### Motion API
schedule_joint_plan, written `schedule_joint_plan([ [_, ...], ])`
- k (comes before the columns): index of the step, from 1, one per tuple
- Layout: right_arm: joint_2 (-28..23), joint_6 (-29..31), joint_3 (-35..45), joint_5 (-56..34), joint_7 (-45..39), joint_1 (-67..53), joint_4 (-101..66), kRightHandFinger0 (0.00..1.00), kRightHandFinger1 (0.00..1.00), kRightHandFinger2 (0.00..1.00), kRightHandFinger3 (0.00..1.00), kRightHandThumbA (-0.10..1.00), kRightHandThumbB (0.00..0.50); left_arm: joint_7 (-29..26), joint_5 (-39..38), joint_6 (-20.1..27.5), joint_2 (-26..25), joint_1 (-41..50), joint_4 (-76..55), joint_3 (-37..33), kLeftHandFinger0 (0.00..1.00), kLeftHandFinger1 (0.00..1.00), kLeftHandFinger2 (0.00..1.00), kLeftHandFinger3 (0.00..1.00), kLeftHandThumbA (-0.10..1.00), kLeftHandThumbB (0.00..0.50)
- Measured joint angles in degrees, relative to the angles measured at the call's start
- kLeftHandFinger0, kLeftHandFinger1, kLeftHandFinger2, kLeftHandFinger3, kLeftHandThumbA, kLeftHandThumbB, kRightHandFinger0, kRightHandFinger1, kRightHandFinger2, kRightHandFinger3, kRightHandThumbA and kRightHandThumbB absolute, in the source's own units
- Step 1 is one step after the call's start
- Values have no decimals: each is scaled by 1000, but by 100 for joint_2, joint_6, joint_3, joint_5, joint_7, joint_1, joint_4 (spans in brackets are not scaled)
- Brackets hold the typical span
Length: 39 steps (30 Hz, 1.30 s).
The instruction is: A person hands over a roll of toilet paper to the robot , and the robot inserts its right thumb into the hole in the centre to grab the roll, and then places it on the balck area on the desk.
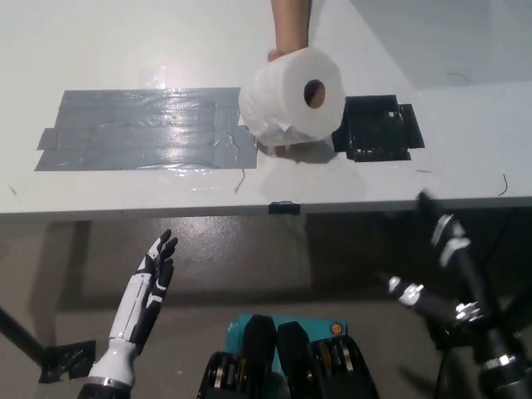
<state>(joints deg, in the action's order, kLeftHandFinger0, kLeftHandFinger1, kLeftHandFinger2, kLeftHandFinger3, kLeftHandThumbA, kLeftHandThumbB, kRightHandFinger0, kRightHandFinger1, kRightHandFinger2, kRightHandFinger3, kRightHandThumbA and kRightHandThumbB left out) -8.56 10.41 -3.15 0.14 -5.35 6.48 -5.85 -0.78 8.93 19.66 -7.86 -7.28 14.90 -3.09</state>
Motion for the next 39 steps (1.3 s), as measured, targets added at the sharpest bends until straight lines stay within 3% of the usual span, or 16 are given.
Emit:
schedule_joint_plan([
  [1,-81,-69,51,-41,-23,51,-186,1000,1000,1000,1000,1000,260,0,0,7,0,0,10,0,1000,1000,1000,1000,997,179],
  [4,-495,-379,233,-183,-129,393,-771,1000,1000,1000,1000,997,205,1,0,30,-1,0,34,4,1000,1000,1000,1000,988,172],
  [8,-1203,-856,366,-416,-359,1157,-1065,1000,1000,1000,1000,969,239,1,1,55,-2,1,39,10,1000,1000,1000,1000,993,176],
  [14,-1642,-1622,262,-665,-701,2356,-617,1000,1000,1000,1000,973,277,2,0,52,-1,11,39,14,1000,1000,1000,1000,990,192],
  [15,-1681,-1723,203,-680,-763,2513,-477,1000,1000,1000,1000,1000,341,2,-1,52,-1,13,39,15,1000,1000,1000,1000,975,173],
  [17,-1802,-1933,-29,-659,-949,2959,-3,1000,1000,1000,1000,1000,401,2,-3,51,1,13,40,18,1000,1000,1000,1000,972,171],
  [20,-1939,-2209,-477,-529,-1211,3650,749,1000,1000,1000,1000,1000,451,2,-5,51,4,16,40,20,1000,1000,1000,1000,974,166],
  [28,-1928,-2559,-1660,-3,-1697,5121,2803,1000,1000,1000,1000,1000,487,2,-5,51,8,17,39,23,1000,1000,1000,1000,986,158],
  [32,-1696,-2566,-2033,282,-1785,5816,4059,1000,1000,1000,1000,1000,421,2,-4,51,12,19,38,24,1000,1000,1000,1000,988,167],
  [39,-1209,-2495,-2244,675,-1825,6669,5499,1000,1000,1000,1000,1000,419,2,-1,52,12,18,24,24,1000,1000,1000,1000,989,168],
])
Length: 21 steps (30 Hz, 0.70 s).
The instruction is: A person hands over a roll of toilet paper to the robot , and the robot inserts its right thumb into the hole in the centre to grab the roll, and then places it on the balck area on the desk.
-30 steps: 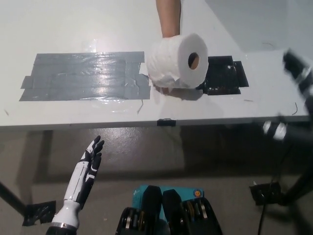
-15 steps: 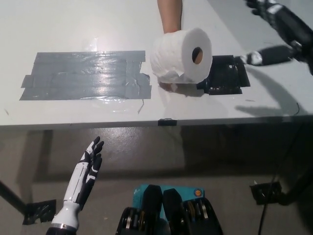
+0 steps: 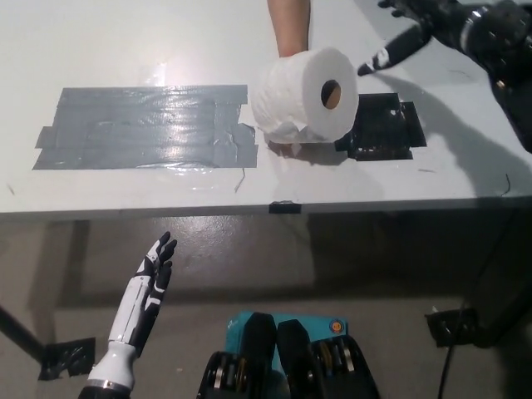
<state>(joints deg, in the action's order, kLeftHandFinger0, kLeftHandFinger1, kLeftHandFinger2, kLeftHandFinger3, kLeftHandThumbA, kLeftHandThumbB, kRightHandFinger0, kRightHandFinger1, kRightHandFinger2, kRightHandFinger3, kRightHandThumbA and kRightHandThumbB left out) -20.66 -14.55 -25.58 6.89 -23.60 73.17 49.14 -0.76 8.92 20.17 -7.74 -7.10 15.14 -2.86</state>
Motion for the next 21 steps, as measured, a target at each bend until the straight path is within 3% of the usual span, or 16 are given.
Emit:
schedule_joint_plan([
  [4,197,157,3,152,18,195,517,1000,1000,1000,1000,1000,394,0,1,0,-1,1,-4,0,1000,1000,1000,1000,986,174],
  [8,364,380,151,179,54,244,986,1000,1000,1000,1000,1000,494,0,9,0,0,1,-4,-2,1000,1000,1000,1000,989,184],
  [21,635,448,264,446,180,225,1381,1000,1000,1000,1000,1000,477,0,55,7,-3,-6,-1,-3,1000,1000,1000,1000,994,193],
])
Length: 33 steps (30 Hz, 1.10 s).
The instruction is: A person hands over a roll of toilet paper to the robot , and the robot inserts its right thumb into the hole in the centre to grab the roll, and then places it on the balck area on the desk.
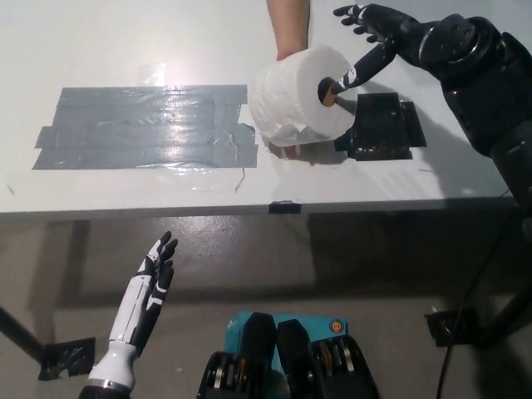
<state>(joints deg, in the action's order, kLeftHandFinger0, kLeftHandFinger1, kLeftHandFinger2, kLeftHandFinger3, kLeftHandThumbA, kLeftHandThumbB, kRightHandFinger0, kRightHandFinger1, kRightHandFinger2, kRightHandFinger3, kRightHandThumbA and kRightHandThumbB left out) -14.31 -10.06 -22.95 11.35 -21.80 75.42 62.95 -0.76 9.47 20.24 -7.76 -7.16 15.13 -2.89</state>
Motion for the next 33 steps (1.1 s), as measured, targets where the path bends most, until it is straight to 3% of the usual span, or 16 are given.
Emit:
schedule_joint_plan([
  [3,-1,-1,-10,97,0,-10,-22,1000,1000,1000,1000,1000,499,1,8,0,-2,0,0,0,1000,1000,1000,1000,991,189],
  [16,29,100,44,252,25,-121,-15,1000,1000,1000,1000,1000,466,0,46,25,0,2,1,0,1000,1000,1000,1000,995,191],
  [19,69,166,76,292,63,-130,-12,1000,1000,1000,1000,1000,459,1,51,27,-1,4,0,0,1000,1000,1000,1000,976,170],
  [28,280,430,232,352,346,-169,182,1000,1000,1000,1000,1000,441,5,55,35,0,18,-2,0,1000,1000,1000,1000,983,190],
  [33,360,510,315,356,499,-169,301,1000,1000,1000,1000,1000,474,6,54,37,1,18,-2,0,1000,1000,1000,1000,980,195],
])
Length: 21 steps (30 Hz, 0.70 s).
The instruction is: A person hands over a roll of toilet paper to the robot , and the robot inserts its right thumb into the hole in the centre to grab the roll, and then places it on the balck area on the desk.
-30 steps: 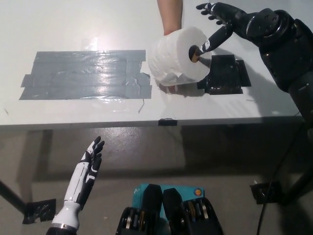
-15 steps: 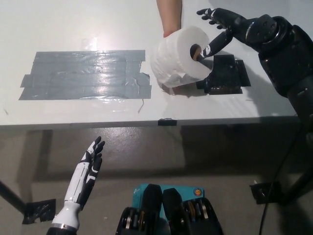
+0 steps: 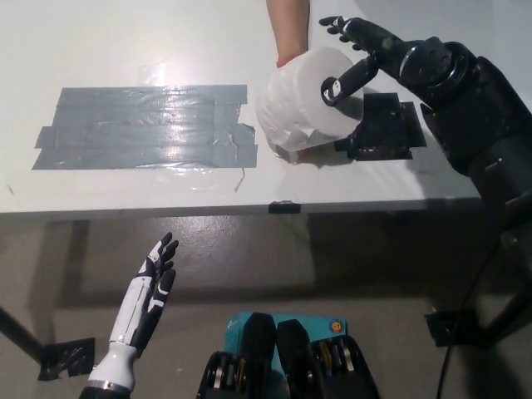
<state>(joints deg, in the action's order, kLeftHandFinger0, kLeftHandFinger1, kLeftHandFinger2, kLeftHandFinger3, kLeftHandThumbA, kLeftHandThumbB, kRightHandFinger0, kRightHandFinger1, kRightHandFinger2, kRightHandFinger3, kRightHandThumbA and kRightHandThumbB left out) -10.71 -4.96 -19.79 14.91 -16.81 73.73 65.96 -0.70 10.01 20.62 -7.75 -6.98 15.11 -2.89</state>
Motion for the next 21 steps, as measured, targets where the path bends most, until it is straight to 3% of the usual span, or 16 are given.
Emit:
schedule_joint_plan([
  [8,110,174,-94,164,246,1,339,1000,1000,1000,1000,1000,431,3,0,2,-1,1,0,0,1000,1000,1000,1000,966,176],
  [12,157,256,-188,268,435,2,583,1000,1000,1000,1000,1000,454,3,7,6,-1,1,0,0,1000,1000,1000,1000,974,183],
  [14,160,287,-274,340,520,3,674,1000,1000,1000,1000,1000,496,2,12,6,-2,1,-1,0,1000,1000,1000,1000,976,186],
  [20,200,430,-613,620,807,4,970,1000,1000,1000,1000,1000,496,3,18,7,-1,2,-1,0,1000,1000,1000,1000,967,178],
  [21,222,441,-655,655,862,5,1005,1000,1000,1000,1000,1000,474,3,19,7,-1,1,-1,0,1000,1000,1000,1000,967,178],
])
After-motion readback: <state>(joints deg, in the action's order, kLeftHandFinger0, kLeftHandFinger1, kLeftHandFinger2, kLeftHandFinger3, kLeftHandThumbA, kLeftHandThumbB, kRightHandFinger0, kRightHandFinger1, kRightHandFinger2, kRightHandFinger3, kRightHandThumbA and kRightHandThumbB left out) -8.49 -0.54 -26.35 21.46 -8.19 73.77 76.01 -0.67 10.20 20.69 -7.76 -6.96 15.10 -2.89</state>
